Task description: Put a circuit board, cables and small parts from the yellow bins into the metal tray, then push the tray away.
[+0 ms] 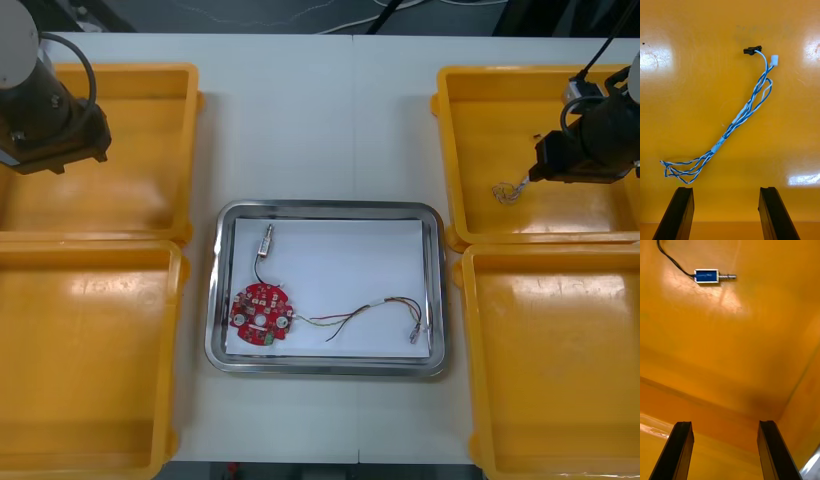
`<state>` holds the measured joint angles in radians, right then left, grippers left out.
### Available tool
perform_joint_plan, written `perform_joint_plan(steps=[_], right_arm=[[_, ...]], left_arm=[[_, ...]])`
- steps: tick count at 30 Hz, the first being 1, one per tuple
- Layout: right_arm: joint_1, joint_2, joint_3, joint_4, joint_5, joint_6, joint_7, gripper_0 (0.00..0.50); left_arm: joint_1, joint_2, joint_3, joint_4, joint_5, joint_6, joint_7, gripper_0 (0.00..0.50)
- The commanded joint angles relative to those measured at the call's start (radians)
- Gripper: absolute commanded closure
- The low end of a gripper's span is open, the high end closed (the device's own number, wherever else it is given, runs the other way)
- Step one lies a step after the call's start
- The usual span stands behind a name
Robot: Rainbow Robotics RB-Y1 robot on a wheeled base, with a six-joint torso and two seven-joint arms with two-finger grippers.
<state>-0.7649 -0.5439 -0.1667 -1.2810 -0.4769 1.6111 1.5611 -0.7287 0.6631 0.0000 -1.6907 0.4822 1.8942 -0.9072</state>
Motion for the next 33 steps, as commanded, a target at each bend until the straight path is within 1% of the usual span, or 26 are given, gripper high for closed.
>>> perform_joint_plan(steps=[1,6,11,15,22,27,33], right_arm=[[-0.007,-0.039,-0.045,-0.035,0.02,0.006,-0.042,0.0],[-0.019,-0.033,-0.045,-0.031,0.027,0.006,-0.153,0.0],[-0.051,-0.031,-0.045,0.025,0.037,0.006,-0.266,0.0],[-0.067,-0.024,-0.045,0.063,0.046,0.006,-0.38,0.0],[-0.07,0.01,-0.045,0.063,0.069,0.006,-0.573,0.0],[-0.079,0.032,-0.031,0.063,0.09,0.004,-0.645,0.0],[-0.093,0.047,0.013,0.065,0.112,-0.022,-0.701,0.0]], left_arm=[[-0.04,0.047,0.064,0.052,-0.039,-0.069,-0.199,0.0],[-0.041,0.047,0.092,0.092,-0.047,-0.129,-0.321,0.0],[-0.041,0.047,0.097,0.094,-0.047,-0.153,-0.437,0.0],[-0.041,0.047,0.097,0.095,-0.031,-0.165,-0.547,0.0],[-0.043,0.047,0.117,0.118,0.016,-0.184,-0.749,0.0],[-0.052,0.046,0.123,0.157,0.026,-0.213,-0.863,0.0],[-0.074,0.041,0.157,0.244,0.03,-0.265,-1.038,0.0]])
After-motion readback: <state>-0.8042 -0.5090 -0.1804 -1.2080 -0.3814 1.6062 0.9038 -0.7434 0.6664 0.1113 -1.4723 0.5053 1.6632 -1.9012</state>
